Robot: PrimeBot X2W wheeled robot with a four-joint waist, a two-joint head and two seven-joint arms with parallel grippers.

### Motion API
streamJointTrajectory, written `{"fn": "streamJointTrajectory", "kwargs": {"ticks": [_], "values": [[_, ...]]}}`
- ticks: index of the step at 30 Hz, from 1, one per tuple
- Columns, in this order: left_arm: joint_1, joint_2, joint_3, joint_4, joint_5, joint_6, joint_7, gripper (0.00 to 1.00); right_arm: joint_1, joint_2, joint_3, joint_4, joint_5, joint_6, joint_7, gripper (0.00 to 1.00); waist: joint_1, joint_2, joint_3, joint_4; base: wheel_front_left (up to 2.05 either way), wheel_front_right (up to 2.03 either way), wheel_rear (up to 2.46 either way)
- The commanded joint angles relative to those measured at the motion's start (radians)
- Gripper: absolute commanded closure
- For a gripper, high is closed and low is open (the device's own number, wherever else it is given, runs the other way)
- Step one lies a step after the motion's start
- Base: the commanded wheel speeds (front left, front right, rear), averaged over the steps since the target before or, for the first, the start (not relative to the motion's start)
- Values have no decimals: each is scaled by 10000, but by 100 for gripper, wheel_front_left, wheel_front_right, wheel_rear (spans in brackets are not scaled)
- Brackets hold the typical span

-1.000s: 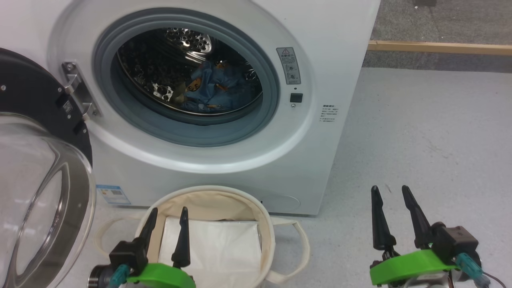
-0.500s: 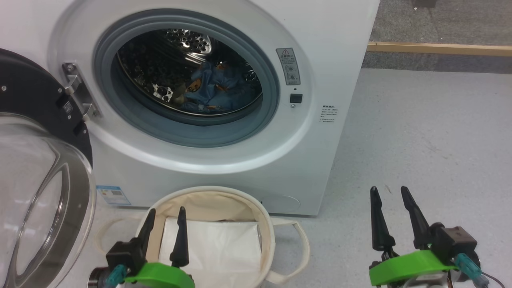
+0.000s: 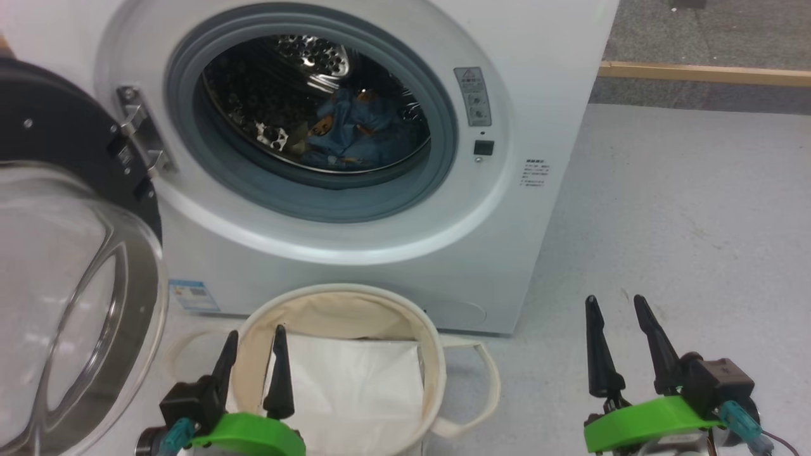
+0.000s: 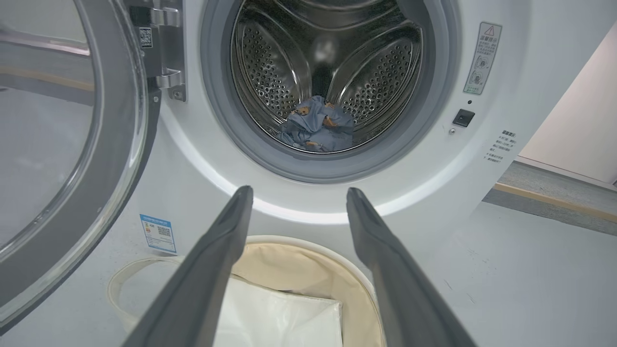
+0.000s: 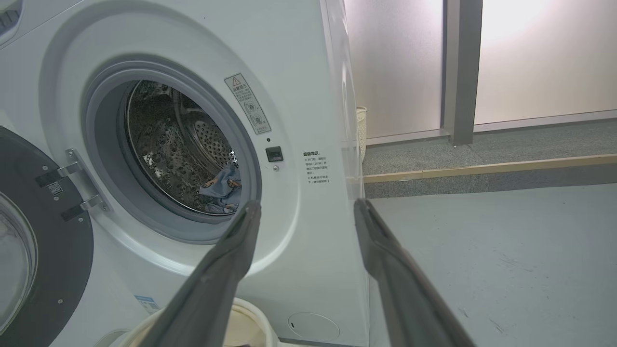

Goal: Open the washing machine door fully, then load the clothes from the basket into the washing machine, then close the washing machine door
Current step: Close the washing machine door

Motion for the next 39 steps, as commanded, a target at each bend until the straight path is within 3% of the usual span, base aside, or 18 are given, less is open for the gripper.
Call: {"fn": "streamJointTrajectory", "kwargs": {"ticks": [1,11,20,33,39], "values": [[-257,110,324,-371,-97,52,-45,0,-232,1,224,-322,37,8,-49,0,1,0,2,6,-189,139,50],[-192,110,333,-468,23,129,-45,0,-225,1,251,-278,128,8,-49,0,1,0,-16,32,-228,179,49],[-230,155,478,-761,874,187,-45,0,-230,1,202,-88,181,8,-49,0,1,0,-7,69,-173,159,14],[-179,120,545,-759,1063,186,-45,0,-237,1,218,-96,203,8,-49,0,1,0,5,240,-31,31,0],[-162,113,452,-893,1081,254,-45,0,-220,1,214,-226,208,8,-49,0,1,0,13,808,0,0,0]]}}
